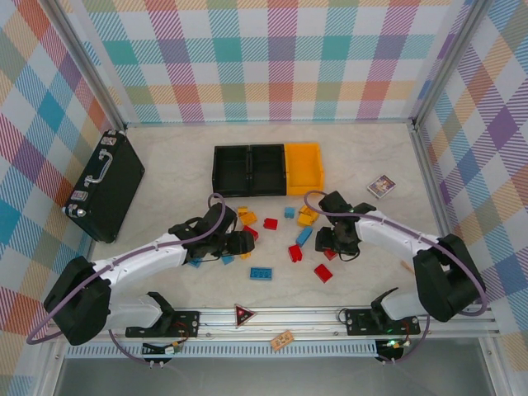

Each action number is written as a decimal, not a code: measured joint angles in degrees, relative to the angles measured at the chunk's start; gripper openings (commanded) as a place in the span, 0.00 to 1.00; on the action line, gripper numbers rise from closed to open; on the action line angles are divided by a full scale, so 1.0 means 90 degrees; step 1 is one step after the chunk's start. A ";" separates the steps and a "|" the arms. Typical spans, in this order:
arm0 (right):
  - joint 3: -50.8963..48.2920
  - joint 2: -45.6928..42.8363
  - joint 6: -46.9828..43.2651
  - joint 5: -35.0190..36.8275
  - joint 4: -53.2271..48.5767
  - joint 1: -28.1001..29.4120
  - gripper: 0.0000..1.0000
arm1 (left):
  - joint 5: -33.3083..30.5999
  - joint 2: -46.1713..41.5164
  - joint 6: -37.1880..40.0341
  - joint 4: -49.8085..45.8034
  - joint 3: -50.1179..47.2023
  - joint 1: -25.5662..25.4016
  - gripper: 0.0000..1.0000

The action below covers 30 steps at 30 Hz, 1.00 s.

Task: Sort the legos into containers by color
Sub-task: Pick up the lego from the bottom-center of the table.

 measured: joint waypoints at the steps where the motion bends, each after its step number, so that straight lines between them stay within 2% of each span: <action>1: 0.0000 0.0049 0.0000 0.0000 0.0005 0.0002 0.64 | -0.0005 0.0010 -0.0002 0.0000 0.0000 -0.0005 0.64; 9: 0.0012 0.0272 -0.0044 -0.0002 -0.0002 0.0024 0.42 | -0.0092 0.0029 0.0000 -0.0002 0.0000 -0.0022 0.64; 16: 0.0221 0.0107 -0.0070 0.0007 -0.0243 0.0041 0.39 | -0.0131 0.0029 -0.0002 -0.0002 0.0000 -0.0039 0.64; 22: 0.1120 0.0070 -0.0219 0.0153 -0.0481 0.0041 0.39 | -0.0136 0.0029 0.0000 -0.0002 0.0012 -0.0039 0.64; 26: 0.2062 0.0471 -0.0398 0.0236 -0.0527 0.0041 0.38 | -0.0141 -0.0024 -0.0012 -0.0007 0.0063 -0.0039 0.64; 30: 0.3101 0.1270 -0.0600 0.0359 -0.0525 0.0027 0.38 | -0.0206 -0.0304 -0.0075 -0.0005 0.0083 -0.0039 0.64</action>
